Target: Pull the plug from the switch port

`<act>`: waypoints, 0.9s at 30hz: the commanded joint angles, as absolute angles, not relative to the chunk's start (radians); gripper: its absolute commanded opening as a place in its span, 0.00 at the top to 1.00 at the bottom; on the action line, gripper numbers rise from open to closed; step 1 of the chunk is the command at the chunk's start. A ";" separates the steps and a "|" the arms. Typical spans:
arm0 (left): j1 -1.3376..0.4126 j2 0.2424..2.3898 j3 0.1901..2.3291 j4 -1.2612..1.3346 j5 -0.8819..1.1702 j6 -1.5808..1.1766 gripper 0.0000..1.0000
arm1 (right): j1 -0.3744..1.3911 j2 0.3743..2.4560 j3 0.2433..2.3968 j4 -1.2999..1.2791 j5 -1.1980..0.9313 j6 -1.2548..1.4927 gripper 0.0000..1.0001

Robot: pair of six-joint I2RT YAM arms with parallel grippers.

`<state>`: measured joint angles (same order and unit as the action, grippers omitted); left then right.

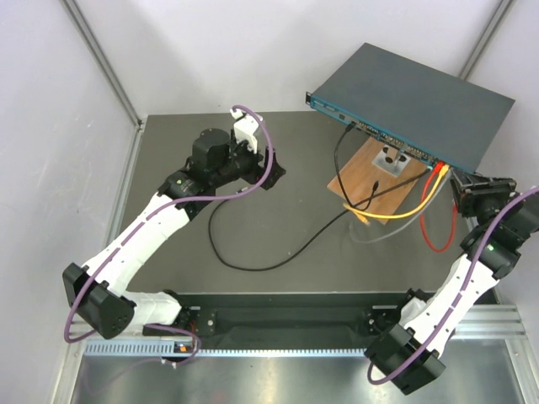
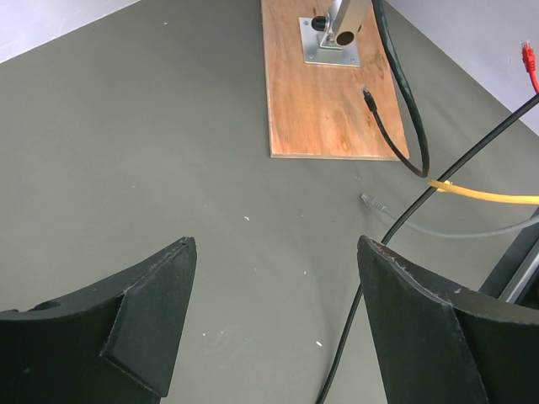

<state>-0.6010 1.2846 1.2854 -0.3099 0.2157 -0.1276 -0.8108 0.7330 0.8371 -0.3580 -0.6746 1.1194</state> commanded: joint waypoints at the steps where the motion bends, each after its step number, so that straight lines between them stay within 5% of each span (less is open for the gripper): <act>1: -0.597 1.269 1.281 -0.287 0.224 -0.114 0.18 | -0.825 0.732 0.839 -0.287 -0.670 1.146 0.64; 17: -0.598 1.262 1.273 -0.290 0.218 -0.104 0.19 | -0.827 0.730 0.798 -0.221 -0.657 1.241 0.64; 22: -0.597 1.264 1.275 -0.291 0.218 -0.104 0.19 | -0.824 0.724 0.782 -0.222 -0.652 1.259 0.77; 27: -0.597 1.264 1.272 -0.291 0.216 -0.103 0.20 | -0.822 0.710 0.759 -0.224 -0.653 1.262 0.78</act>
<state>-0.6010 1.2846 1.2774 -0.3157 0.2153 -0.1238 -0.8127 0.7132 0.7761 -0.2325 -0.6758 1.2568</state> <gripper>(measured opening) 0.807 0.220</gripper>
